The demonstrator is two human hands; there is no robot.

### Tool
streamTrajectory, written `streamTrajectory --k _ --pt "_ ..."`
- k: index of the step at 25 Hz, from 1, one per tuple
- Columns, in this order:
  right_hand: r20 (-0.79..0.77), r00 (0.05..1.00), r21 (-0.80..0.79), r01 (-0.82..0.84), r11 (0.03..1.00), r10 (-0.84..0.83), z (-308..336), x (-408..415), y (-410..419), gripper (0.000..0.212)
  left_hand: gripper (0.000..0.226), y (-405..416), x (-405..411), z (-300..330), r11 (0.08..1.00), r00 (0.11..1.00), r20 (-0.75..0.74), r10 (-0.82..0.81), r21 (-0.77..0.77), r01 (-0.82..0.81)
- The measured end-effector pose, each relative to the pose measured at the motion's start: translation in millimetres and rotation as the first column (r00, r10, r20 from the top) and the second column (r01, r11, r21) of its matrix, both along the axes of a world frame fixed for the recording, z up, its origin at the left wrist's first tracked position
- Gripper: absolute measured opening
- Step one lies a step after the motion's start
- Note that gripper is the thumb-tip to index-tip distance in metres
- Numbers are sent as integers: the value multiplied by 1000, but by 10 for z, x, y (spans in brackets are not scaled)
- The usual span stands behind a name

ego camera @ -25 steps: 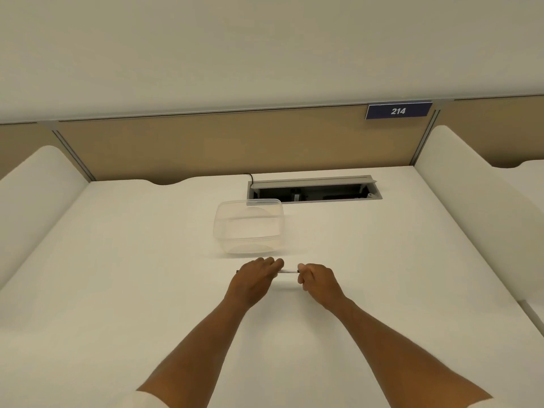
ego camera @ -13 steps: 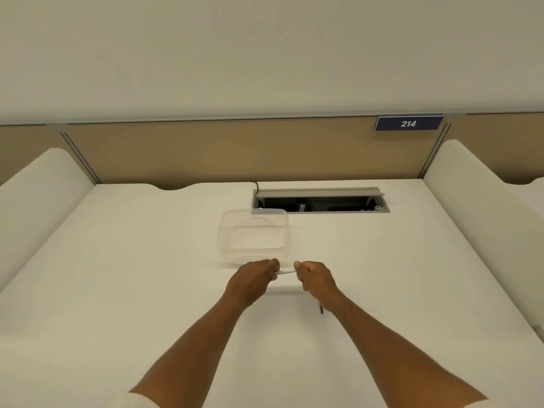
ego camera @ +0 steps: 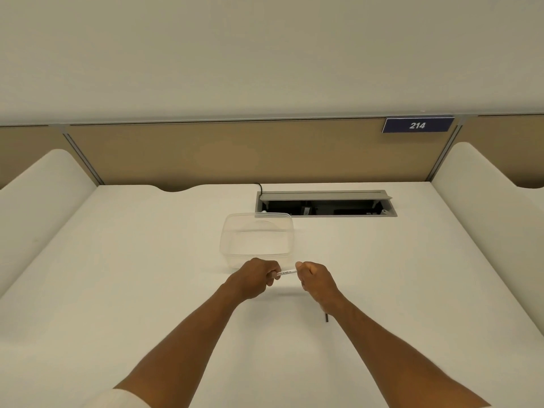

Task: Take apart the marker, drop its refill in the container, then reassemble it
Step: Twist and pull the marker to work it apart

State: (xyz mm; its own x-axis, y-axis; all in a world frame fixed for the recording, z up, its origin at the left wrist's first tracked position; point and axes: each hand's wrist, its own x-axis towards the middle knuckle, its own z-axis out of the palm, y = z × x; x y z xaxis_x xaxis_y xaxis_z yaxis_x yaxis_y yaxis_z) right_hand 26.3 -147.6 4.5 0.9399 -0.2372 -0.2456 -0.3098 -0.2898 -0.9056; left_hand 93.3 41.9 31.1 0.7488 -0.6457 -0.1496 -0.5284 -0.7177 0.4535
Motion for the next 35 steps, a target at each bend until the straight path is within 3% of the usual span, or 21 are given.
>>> streamTrajectory --k 6,13,20,25,30,35 --pt "-12 999 40 -39 998 40 104 -26 -53 42 24 27 49 66 999 998 57 -24 31 22" --pt "-204 978 192 -6 981 46 141 -57 -65 44 8 23 -49 126 1000 994 100 31 0 -32" --pt "-78 996 169 -23 985 37 135 -7 -22 38 18 83 -62 63 997 996 64 63 -41 -61" --pt "17 992 191 -128 973 127 125 -30 -99 8 21 124 -47 52 996 994 78 79 -37 -76" --pt "-131 988 188 -57 981 83 181 -31 -70 42 9 83 -63 111 995 992 88 91 -57 -86" --pt "-38 991 152 -124 981 131 154 -57 -105 25 7 86 -69 101 995 993 88 83 -57 -78"
